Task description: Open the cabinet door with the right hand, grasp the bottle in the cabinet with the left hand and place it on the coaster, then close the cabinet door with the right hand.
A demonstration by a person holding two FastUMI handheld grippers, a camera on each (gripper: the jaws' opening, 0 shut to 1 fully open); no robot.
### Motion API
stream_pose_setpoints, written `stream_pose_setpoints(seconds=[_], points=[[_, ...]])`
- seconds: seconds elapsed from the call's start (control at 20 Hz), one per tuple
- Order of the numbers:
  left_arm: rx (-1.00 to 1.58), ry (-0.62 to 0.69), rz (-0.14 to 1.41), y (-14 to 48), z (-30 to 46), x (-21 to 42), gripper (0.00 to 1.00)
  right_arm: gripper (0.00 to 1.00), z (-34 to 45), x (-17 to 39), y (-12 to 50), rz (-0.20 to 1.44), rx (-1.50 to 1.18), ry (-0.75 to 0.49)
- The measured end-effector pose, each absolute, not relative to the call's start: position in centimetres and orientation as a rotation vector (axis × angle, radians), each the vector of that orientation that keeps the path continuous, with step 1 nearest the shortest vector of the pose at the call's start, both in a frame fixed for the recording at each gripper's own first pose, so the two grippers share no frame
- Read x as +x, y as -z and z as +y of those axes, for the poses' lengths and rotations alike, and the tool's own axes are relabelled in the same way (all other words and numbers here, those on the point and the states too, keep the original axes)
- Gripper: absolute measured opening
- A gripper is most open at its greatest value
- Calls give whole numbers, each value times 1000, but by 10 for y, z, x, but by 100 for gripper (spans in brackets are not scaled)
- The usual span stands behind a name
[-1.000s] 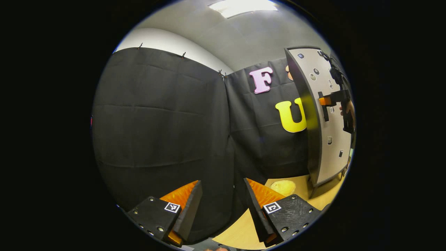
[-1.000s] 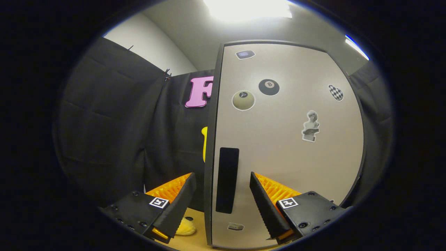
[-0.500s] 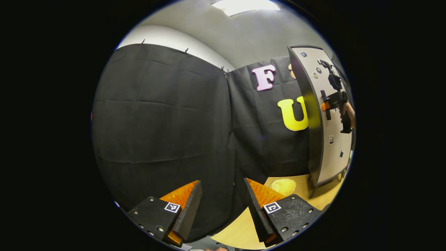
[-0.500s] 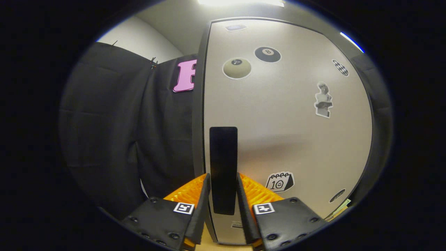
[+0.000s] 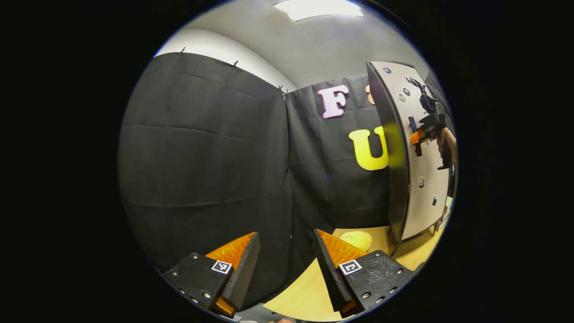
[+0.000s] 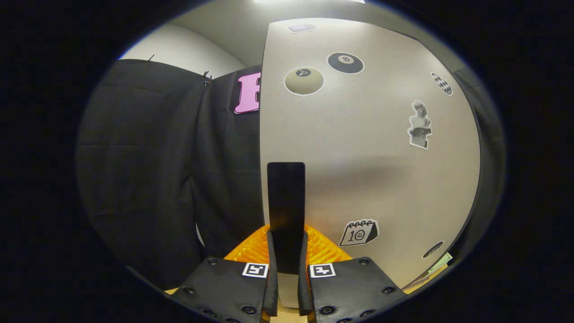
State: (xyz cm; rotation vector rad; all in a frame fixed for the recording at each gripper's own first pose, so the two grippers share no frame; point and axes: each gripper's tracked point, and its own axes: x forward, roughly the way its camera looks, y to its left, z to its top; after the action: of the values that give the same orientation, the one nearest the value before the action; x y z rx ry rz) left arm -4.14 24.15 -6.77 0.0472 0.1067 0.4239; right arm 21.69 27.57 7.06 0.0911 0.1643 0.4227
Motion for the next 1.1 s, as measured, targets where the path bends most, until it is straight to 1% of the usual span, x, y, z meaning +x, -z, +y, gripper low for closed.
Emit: stream_pose_setpoints(seconds=[0.15,0.2,0.25,0.3,0.35,0.5,0.55,0.6,0.75,0.8,1.0,1.05,1.1], points=[[36,-394,95,62,229,-36,66,11,276,219,-70,160,84,-455],[32,-384,92,59,225,-36,68,11,275,218,-72,156,84,-464],[30,-373,88,60,220,-35,66,11,274,218,-70,162,84,-473],[29,-363,82,58,216,-32,66,11,274,218,-71,164,83,-482],[30,-351,77,57,211,-28,68,11,273,219,-71,169,83,-490],[34,-317,64,55,198,-22,68,11,272,221,-70,181,82,-511],[33,-304,60,54,193,-20,66,11,271,221,-70,186,84,-515],[30,-292,58,55,188,-17,68,11,270,221,-70,188,79,-520],[22,-250,54,56,175,-7,68,11,268,221,-70,185,78,-532],[21,-239,53,55,171,-3,66,11,266,220,-71,188,84,-535],[15,-190,31,52,154,4,66,11,264,221,-71,180,70,-532],[16,-177,30,52,151,6,66,8,263,220,-71,175,68,-528],[16,-165,28,52,148,8,66,8,262,219,-71,173,67,-524]])
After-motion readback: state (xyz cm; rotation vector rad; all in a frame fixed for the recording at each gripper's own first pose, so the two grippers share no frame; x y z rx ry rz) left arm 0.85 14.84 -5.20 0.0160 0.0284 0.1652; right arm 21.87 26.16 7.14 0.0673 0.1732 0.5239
